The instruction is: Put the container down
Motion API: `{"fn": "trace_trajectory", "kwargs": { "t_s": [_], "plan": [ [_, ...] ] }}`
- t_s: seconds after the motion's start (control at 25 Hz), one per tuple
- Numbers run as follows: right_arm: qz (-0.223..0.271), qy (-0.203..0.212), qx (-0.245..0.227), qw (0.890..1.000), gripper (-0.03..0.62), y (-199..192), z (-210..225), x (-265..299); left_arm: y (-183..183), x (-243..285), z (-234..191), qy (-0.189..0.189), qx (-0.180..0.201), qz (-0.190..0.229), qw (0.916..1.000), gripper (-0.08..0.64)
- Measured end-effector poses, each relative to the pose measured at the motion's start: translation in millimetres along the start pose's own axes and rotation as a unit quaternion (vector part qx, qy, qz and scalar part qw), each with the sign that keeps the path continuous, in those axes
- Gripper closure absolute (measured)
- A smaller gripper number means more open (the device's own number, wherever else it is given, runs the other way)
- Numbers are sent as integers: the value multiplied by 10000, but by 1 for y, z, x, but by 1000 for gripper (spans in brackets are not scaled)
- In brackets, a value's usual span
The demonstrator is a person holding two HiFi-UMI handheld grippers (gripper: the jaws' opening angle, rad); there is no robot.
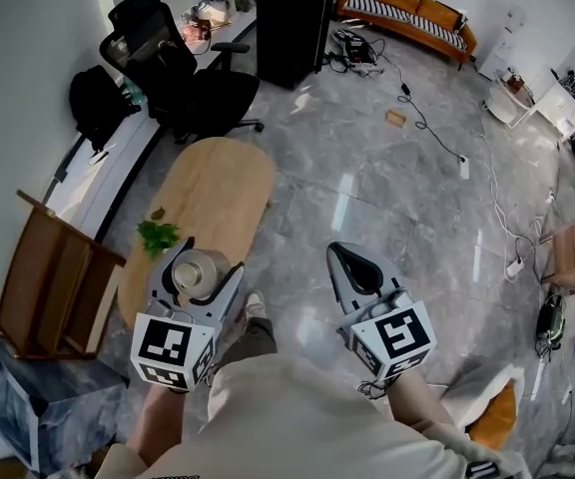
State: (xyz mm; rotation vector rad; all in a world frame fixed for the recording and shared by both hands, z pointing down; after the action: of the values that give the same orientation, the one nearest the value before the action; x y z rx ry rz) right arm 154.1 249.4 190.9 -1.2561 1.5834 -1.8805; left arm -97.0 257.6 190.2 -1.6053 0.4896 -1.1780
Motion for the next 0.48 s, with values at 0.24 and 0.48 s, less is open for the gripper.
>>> {"fn": "trace_trajectory", "kwargs": {
  "t_s": [0.24,0.48],
  "plan": [
    [-201,-76,-36,9998,595,27,32,65,23,59,-54,-123,3,-191,9997,229],
    [-255,-66,-4,9997,595,62,58,135,49,111,-106,-268,62,-335,9991,229]
  ]
}}
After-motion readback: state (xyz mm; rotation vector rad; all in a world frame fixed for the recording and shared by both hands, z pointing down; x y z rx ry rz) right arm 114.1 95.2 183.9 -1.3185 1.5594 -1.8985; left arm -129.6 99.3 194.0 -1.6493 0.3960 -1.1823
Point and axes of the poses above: the fingertips, and each gripper's own axes: x forward along the fingers, z to its right, y out of its top, the point moved 9 cm from there along -x, backward along the fingers, and after that the axes turned 8 degrees about -z, right-handed, at the moved point
